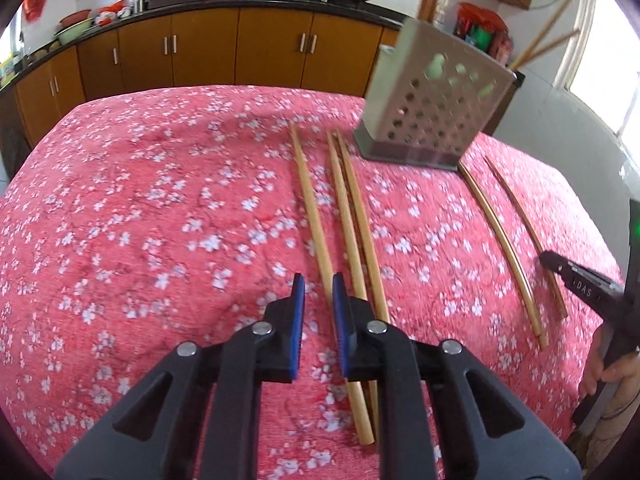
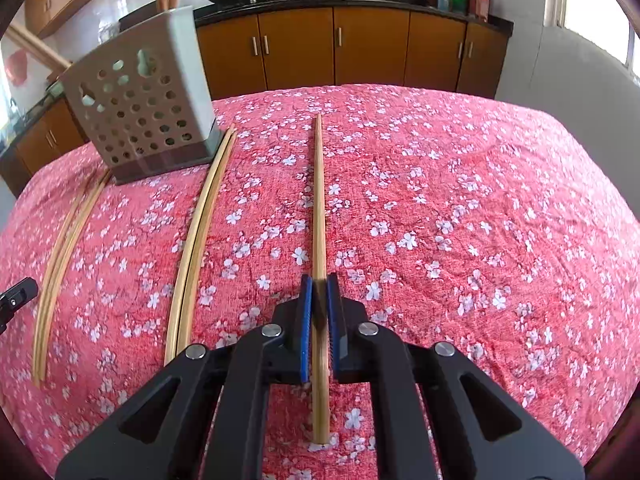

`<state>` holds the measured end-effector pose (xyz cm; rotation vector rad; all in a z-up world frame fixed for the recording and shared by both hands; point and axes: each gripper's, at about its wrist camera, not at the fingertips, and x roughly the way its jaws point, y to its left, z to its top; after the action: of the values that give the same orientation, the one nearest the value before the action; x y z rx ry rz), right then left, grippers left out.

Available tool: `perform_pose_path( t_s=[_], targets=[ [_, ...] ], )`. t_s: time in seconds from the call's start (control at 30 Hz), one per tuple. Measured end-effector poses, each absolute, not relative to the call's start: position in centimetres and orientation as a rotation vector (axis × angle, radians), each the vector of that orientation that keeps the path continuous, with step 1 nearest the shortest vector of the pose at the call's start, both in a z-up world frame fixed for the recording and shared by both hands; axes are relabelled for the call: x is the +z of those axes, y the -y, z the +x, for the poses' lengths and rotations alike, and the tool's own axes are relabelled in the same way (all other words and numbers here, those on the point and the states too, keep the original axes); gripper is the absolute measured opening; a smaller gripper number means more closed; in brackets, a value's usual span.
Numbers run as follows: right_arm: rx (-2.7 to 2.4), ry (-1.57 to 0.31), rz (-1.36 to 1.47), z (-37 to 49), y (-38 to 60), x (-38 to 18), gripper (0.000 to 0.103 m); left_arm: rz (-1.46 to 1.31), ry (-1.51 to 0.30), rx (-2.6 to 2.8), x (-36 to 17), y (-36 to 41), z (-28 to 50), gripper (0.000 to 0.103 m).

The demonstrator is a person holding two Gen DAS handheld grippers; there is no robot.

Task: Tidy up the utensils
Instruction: 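Lower the right tool onto a chopstick and grasp it while the left grasps another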

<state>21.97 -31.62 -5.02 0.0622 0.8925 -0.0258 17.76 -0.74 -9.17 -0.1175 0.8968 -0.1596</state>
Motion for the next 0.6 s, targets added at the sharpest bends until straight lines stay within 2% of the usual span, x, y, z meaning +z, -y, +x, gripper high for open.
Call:
perform_pose_path(
  t_s=[0.33,0.6],
  targets=[
    [0.016,-0.883,0.022,20.8,30.4,-4.5,0.009,-0.007,-0.914,-0.093,-9.7,1.3,18.3,0.008],
    [-0.026,-0.880,0.047,23.1,31.7,-4.5,0.008,-0.049,-0.914,0.046,-9.6,-4.4,21.5,0.012]
  ],
)
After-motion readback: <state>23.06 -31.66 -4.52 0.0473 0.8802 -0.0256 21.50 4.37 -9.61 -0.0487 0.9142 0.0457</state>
